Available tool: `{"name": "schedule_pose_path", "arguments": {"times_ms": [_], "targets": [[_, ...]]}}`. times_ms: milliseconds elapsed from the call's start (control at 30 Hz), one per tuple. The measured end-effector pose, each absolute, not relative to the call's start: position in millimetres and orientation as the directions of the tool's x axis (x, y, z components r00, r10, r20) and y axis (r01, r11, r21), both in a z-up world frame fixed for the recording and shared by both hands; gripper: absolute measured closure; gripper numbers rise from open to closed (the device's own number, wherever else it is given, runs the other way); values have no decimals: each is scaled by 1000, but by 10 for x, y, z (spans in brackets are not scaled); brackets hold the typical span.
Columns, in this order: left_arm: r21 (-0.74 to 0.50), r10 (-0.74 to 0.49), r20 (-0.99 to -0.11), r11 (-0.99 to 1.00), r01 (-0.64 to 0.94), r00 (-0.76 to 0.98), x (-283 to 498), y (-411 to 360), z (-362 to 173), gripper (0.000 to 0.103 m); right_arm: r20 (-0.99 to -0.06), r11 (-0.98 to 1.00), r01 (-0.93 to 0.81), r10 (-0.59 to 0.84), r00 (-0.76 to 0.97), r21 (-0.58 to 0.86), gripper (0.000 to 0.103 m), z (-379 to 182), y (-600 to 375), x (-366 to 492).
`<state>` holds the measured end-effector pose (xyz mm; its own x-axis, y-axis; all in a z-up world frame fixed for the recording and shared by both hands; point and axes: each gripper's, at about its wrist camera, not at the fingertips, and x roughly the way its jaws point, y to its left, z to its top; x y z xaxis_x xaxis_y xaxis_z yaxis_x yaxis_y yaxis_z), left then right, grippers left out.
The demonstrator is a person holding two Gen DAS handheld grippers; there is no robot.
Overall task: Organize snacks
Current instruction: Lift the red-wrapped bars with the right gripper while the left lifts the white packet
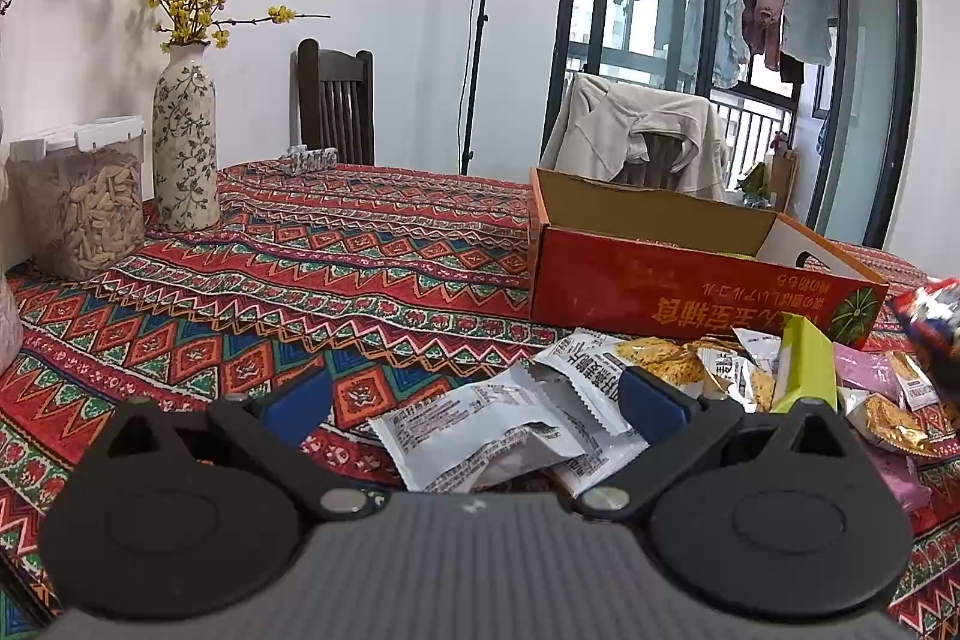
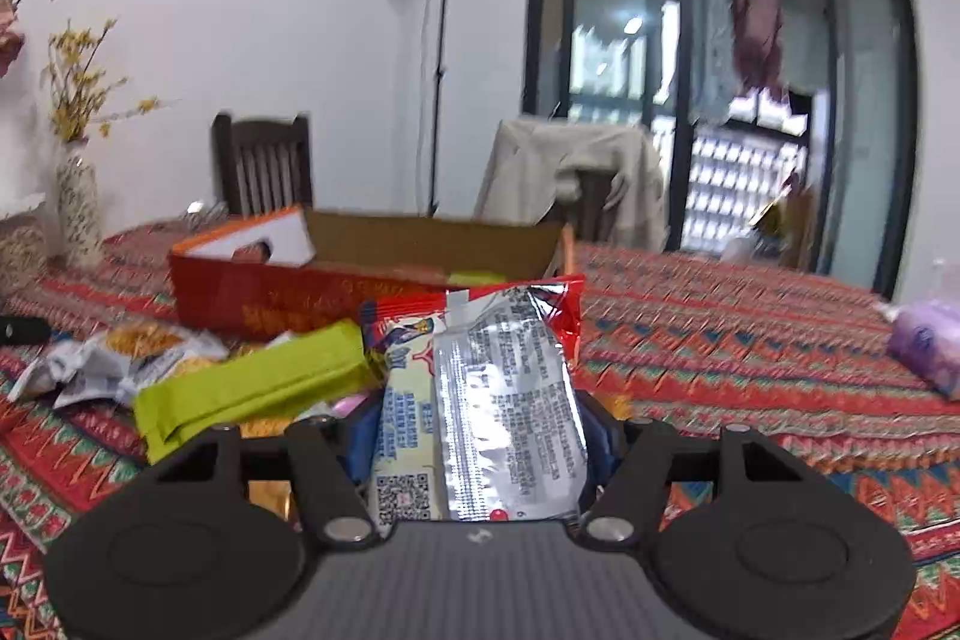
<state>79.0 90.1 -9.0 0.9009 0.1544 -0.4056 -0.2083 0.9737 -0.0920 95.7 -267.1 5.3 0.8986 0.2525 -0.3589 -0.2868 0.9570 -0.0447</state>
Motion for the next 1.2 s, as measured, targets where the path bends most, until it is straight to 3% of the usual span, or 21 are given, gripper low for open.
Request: {"name": "schedule_pose_path", "arguments": {"times_ms": [200, 333, 433, 533, 900, 1033, 1133, 1200], "targets": [[-70, 166, -432, 974, -217, 887, 835, 868, -100, 0, -351, 961, -275, 246, 903, -33, 40, 63, -2722, 960], [-123, 55, -561, 981, -149, 826, 1058, 980, -146, 0, -349, 961, -273, 238, 906, -52, 40, 51, -2692, 942], [-108, 55, -616, 982, -153, 786, 1171, 1030, -170, 0, -338, 960, -274, 238, 911, -64, 39, 37, -2645, 913], [-21, 115, -641, 986, -168, 759, 1257, 1006, -172, 0, -338, 960, -274, 240, 910, -58, 39, 38, -2655, 915], [-20, 113, -669, 985, -170, 734, 1385, 1100, -216, 2, -332, 960, -278, 252, 909, -31, 39, 34, -2698, 916], [-58, 100, -649, 982, -180, 754, 1285, 1164, -204, 18, -329, 959, -282, 259, 908, -22, 39, 32, -2717, 913], [-83, 91, -632, 980, -183, 769, 1206, 1194, -182, 40, -327, 959, -283, 262, 908, -18, 39, 35, -2729, 907], [-105, 80, -622, 977, -184, 779, 1162, 1217, -166, 44, -326, 959, -284, 263, 908, -17, 39, 32, -2735, 912]]}}
